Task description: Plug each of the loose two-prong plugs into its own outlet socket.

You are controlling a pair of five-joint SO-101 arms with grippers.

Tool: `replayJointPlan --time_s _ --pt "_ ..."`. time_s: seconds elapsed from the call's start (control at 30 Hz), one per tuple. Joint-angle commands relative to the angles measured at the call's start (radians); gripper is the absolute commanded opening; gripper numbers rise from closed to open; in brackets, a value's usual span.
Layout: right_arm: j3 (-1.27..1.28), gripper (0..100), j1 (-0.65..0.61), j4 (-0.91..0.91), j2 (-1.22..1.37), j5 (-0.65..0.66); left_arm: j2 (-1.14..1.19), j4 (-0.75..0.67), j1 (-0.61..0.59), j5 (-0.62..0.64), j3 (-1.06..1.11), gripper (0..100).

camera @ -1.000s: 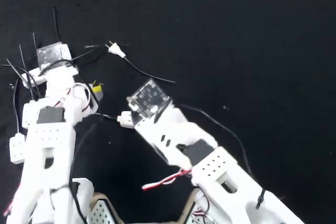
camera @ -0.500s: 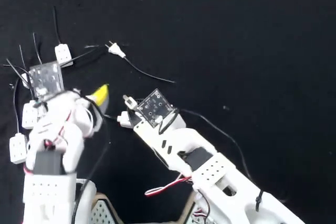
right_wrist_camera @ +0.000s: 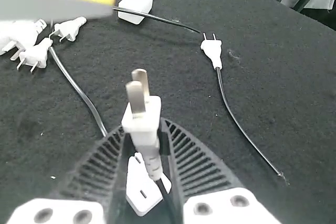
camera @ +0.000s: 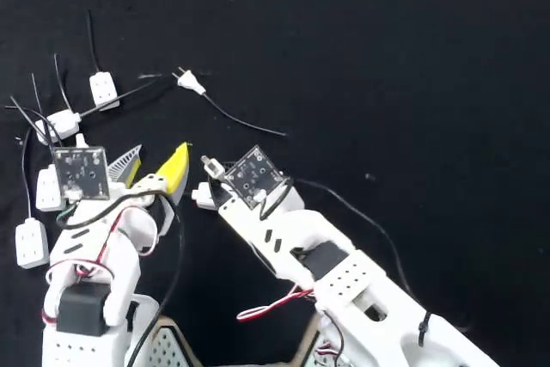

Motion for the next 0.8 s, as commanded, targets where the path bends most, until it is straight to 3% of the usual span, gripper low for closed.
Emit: replayJointPlan --time_s 0.0,0.2,0.4,0.77 --pt "-0.061 1.1 -0.021 -0.029 0.054 -0.003 -0.034 0.003 0.015 -0.012 -0.002 24" --pt "-0.171 1.1 -0.021 -0.029 0.259 -0.005 -0.034 -0.020 0.139 -0.118 0.087 24" --pt "-0.182 1.1 -0.028 -0.025 0.268 -0.003 -0.034 -0.155 0.061 -0.147 0.213 24" --pt "-0.067 1.1 -0.077 -0.021 0.054 -0.003 -0.038 -0.169 0.054 -0.147 0.249 24"
